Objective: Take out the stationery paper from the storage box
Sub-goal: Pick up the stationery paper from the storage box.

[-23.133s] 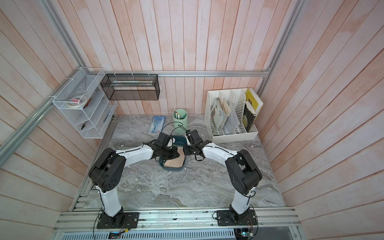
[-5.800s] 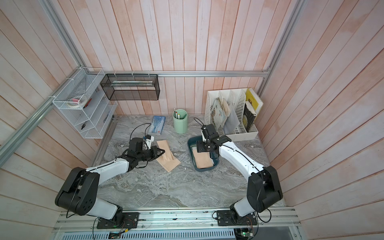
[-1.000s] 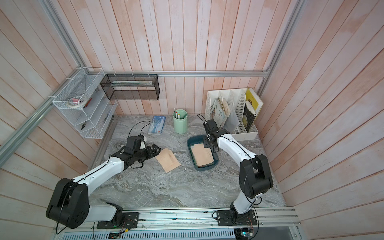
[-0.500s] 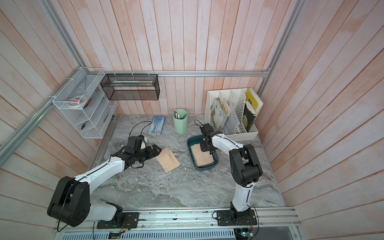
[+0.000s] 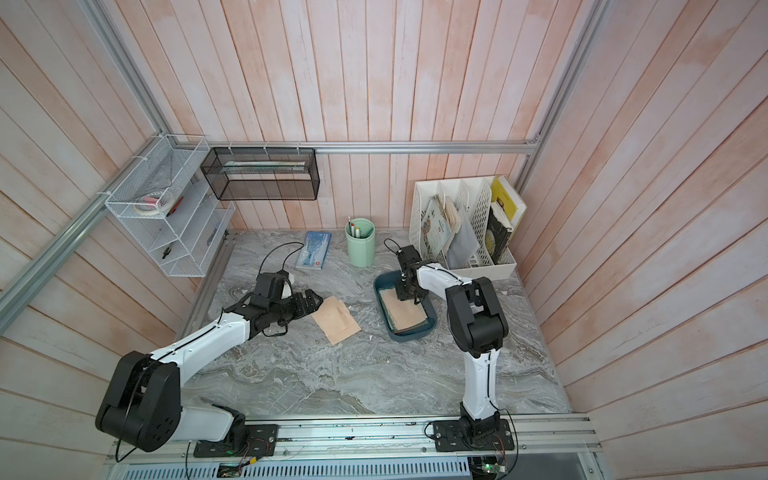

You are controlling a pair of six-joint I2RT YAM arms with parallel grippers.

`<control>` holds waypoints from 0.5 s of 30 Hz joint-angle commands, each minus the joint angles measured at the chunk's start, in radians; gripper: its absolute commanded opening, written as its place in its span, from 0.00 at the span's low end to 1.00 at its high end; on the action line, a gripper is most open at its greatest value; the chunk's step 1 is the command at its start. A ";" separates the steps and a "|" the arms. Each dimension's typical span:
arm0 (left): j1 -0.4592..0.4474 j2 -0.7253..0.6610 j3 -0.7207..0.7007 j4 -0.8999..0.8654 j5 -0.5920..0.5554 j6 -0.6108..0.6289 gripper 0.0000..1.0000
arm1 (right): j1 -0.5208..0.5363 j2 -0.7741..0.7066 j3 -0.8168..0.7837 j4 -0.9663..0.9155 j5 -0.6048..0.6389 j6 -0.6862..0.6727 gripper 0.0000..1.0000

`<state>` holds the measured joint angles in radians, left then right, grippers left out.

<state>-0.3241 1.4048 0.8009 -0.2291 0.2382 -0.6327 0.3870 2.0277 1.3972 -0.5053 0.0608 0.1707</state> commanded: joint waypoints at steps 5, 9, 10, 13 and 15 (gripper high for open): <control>-0.006 0.011 -0.011 -0.005 -0.001 0.003 1.00 | -0.005 0.041 -0.074 0.008 -0.022 0.008 0.19; -0.006 0.015 -0.009 -0.003 0.003 0.002 1.00 | -0.004 0.009 -0.093 0.002 -0.003 0.012 0.10; -0.005 0.017 -0.009 -0.003 0.005 0.002 1.00 | -0.005 -0.002 -0.095 0.000 0.001 0.011 0.08; -0.006 0.015 -0.009 -0.003 0.007 0.002 1.00 | -0.003 -0.036 -0.088 -0.013 0.016 0.010 0.02; -0.005 0.014 -0.009 -0.002 0.007 0.002 1.00 | -0.001 -0.065 -0.079 -0.023 0.027 0.011 0.00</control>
<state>-0.3241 1.4139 0.8009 -0.2314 0.2386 -0.6323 0.3874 1.9888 1.3384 -0.4469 0.0444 0.1814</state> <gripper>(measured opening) 0.999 0.044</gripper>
